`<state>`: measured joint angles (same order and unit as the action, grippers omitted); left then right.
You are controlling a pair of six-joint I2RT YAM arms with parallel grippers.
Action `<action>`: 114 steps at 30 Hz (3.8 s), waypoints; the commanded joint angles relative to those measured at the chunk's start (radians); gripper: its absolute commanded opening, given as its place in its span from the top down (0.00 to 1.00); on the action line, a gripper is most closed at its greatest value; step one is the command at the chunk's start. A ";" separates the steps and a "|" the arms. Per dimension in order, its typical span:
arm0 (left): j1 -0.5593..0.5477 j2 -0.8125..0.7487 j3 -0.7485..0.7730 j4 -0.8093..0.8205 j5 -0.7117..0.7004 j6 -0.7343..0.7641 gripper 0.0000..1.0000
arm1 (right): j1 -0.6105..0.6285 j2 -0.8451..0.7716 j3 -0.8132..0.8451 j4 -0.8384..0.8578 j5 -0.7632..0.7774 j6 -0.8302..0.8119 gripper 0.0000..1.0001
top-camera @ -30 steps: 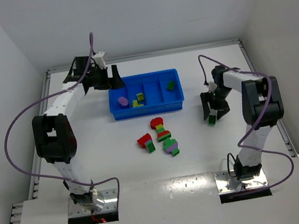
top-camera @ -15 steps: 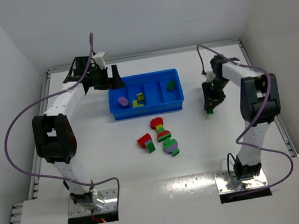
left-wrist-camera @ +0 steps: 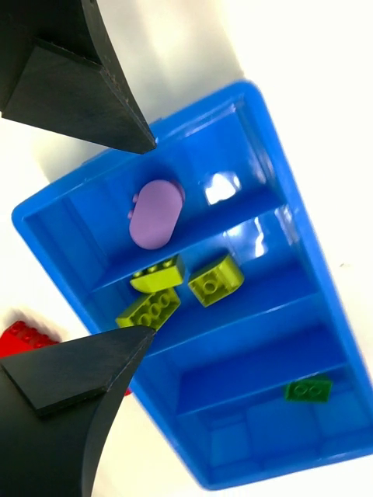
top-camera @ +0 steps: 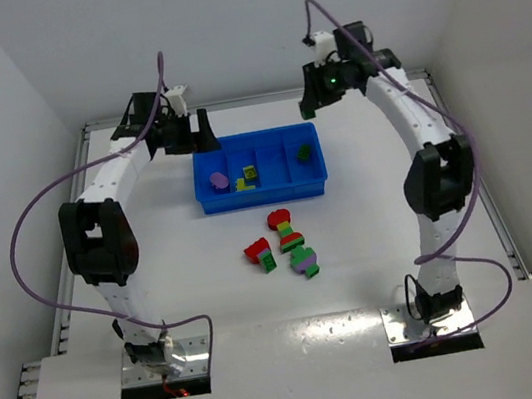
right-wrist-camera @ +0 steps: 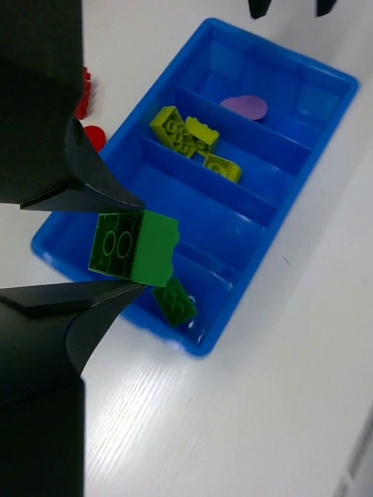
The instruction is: Sort the legos into containers by color
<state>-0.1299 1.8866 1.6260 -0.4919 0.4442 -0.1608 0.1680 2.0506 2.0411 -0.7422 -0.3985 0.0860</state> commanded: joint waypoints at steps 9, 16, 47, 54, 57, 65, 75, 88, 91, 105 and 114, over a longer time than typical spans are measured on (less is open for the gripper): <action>0.003 -0.021 0.038 -0.063 0.116 0.081 0.00 | 0.094 0.236 0.105 0.033 0.151 -0.052 1.00; 0.003 -0.030 0.017 -0.073 0.116 0.112 0.00 | 0.103 0.237 0.085 0.031 0.191 -0.112 0.91; -0.404 -0.422 -0.479 -0.593 0.212 1.685 0.06 | -0.186 -0.564 -0.680 -0.023 0.029 -0.315 0.12; -0.507 -0.387 -0.463 -0.559 0.100 1.885 0.06 | -0.288 -0.713 -0.811 -0.023 0.038 -0.324 0.12; -0.537 -0.359 -0.434 -0.559 0.100 1.922 0.06 | -0.321 -0.766 -0.860 -0.034 0.020 -0.324 0.12; -0.622 -0.235 -0.358 -0.600 0.100 1.985 0.20 | -0.392 -0.900 -0.923 -0.077 0.009 -0.315 0.12; -0.677 -0.146 -0.314 -0.649 0.051 1.994 0.32 | -0.435 -0.951 -0.950 -0.106 0.000 -0.315 0.12; -0.754 -0.061 -0.314 -0.550 -0.081 1.804 0.33 | -0.473 -0.992 -0.992 -0.135 -0.020 -0.315 0.12; -0.763 -0.061 -0.336 -0.513 -0.102 1.784 0.33 | -0.483 -1.001 -0.992 -0.146 -0.020 -0.315 0.12; -0.781 -0.023 -0.394 -0.445 -0.278 1.765 0.33 | -0.501 -1.029 -1.019 -0.175 -0.030 -0.324 0.12; -0.810 0.005 -0.394 -0.445 -0.300 1.752 0.45 | -0.510 -1.038 -1.039 -0.175 -0.030 -0.324 0.12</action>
<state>-0.9123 1.8835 1.2339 -0.9302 0.1547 1.5959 -0.3363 1.0290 1.0061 -0.9253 -0.4061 -0.2295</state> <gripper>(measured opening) 0.551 0.875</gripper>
